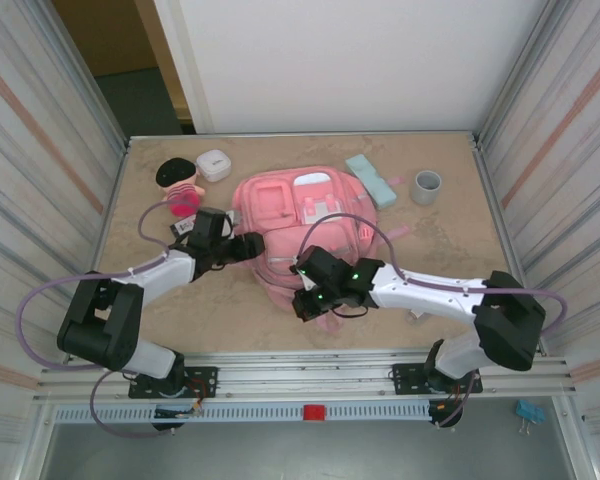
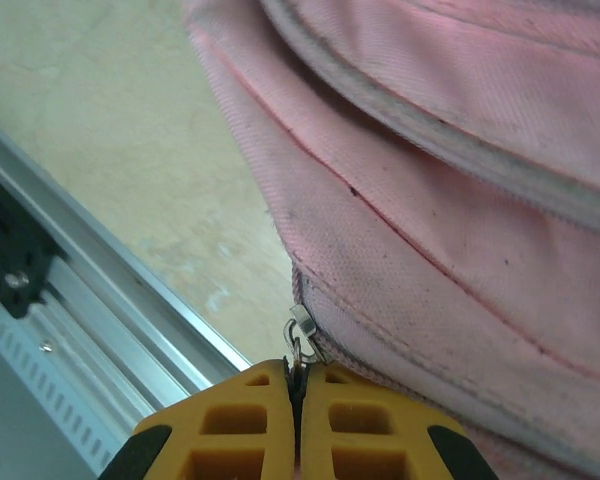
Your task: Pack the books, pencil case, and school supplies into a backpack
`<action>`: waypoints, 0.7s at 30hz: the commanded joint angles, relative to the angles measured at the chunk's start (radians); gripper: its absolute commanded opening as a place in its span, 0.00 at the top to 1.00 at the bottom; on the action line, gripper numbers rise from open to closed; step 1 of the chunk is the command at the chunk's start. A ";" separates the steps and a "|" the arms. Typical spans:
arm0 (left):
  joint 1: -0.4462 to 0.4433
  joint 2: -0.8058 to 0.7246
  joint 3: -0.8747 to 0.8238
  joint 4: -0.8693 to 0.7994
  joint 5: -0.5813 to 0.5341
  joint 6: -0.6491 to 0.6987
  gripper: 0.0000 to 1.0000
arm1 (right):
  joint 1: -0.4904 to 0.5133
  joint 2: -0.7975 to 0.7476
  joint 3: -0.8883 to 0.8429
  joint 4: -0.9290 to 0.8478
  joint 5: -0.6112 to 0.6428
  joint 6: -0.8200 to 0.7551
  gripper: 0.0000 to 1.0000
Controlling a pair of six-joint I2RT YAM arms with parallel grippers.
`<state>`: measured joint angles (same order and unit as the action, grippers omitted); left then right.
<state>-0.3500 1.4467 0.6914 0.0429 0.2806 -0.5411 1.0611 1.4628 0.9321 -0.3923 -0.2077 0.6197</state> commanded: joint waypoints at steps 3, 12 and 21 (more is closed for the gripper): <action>0.003 -0.139 0.012 -0.080 0.005 -0.098 0.26 | 0.017 0.073 0.100 0.107 -0.082 0.004 1.00; -0.018 -0.489 -0.174 -0.348 0.054 -0.487 0.31 | -0.013 0.118 0.143 0.124 -0.142 0.003 1.00; -0.102 -0.465 -0.236 -0.194 0.093 -0.690 0.45 | -0.018 0.117 0.139 0.132 -0.167 0.002 1.00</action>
<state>-0.4328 0.9485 0.4656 -0.2306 0.3485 -1.1278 1.0420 1.5799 1.0325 -0.3130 -0.3336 0.6205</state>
